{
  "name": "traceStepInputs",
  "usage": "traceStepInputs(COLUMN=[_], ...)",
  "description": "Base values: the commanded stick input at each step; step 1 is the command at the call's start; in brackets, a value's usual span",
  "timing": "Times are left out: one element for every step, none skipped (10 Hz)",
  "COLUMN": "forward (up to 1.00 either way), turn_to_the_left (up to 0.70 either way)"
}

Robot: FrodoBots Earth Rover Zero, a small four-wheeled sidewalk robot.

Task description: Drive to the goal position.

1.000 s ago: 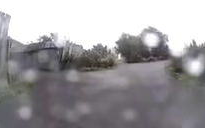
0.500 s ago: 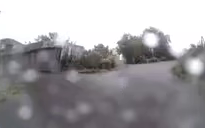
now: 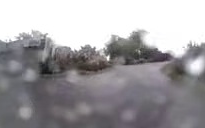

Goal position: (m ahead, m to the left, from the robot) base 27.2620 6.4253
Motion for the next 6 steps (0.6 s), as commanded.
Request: traceStepInputs(forward=[1.0,1.0,1.0,1.0,1.0,1.0], turn_to_the_left=[-0.4,-0.4,-0.4,-0.09,-0.05,-0.01])
